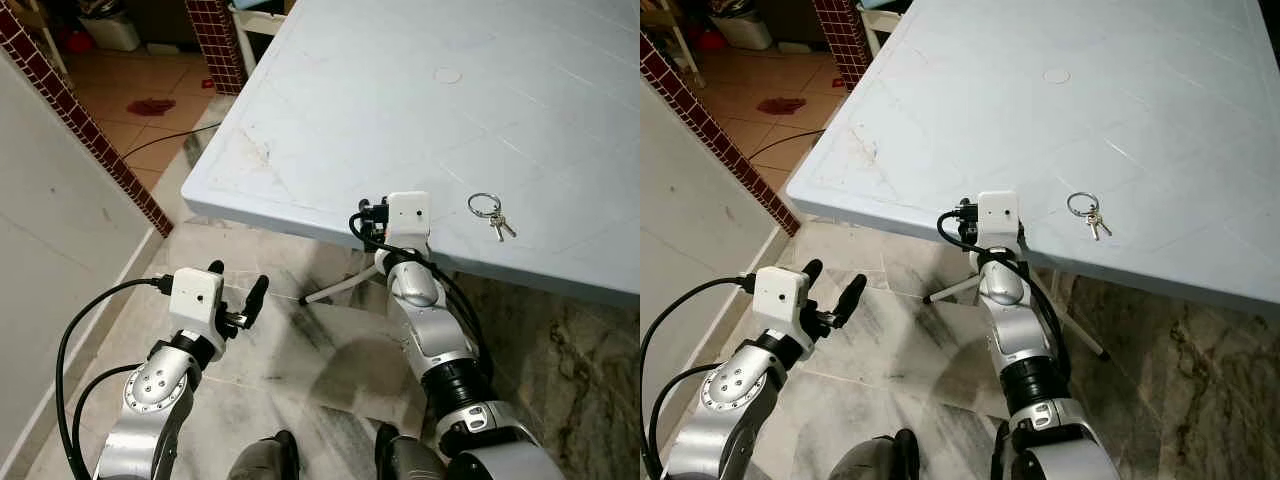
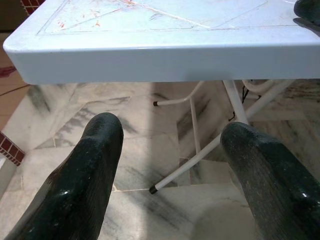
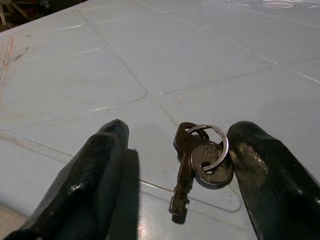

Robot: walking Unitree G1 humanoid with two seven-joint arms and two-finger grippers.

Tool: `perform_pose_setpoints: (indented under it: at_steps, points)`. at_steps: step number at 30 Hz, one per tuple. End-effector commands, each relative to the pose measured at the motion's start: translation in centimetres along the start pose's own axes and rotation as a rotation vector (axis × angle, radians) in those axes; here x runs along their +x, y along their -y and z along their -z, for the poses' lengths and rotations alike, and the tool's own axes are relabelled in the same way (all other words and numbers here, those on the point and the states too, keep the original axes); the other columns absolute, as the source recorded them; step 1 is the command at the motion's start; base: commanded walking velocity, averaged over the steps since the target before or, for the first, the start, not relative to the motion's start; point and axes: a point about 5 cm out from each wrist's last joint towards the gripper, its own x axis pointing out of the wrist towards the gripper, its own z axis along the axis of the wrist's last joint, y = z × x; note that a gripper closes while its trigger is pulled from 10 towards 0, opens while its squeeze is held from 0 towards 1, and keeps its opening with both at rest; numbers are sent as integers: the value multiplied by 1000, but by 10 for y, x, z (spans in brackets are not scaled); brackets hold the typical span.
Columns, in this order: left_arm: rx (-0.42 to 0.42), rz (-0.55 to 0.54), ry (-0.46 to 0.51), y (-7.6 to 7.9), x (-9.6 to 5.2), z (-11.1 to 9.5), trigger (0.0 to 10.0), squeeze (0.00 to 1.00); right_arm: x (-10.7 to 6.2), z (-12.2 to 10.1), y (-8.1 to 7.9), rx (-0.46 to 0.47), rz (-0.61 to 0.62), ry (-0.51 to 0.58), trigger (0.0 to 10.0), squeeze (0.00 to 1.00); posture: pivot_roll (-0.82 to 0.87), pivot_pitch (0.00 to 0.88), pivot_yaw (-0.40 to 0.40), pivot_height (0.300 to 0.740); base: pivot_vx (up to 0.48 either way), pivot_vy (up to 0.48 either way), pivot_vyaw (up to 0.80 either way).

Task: Hang keys on a hook

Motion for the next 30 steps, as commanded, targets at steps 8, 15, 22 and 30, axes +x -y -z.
perform_pose_setpoints:
  at_steps: [8,15,22,30]
  points:
    - [6,-11,-32,-4,-5,6,10000,0,0,11,16,13,20,-40,10000,0,63,205,125,740,0,0,0]
    - [8,-10,-32,-4,-5,6,10000,0,1,5,24,-1,46,24,10000,0,68,204,124,740,0,0,0]
    - [9,-10,-32,-4,-6,6,10000,0,2,-3,24,32,19,92,10000,0,68,205,126,740,0,0,0]
    - [7,-8,-35,-3,-7,6,10000,0,1,2,22,65,-4,70,10000,0,66,211,126,740,0,0,0]
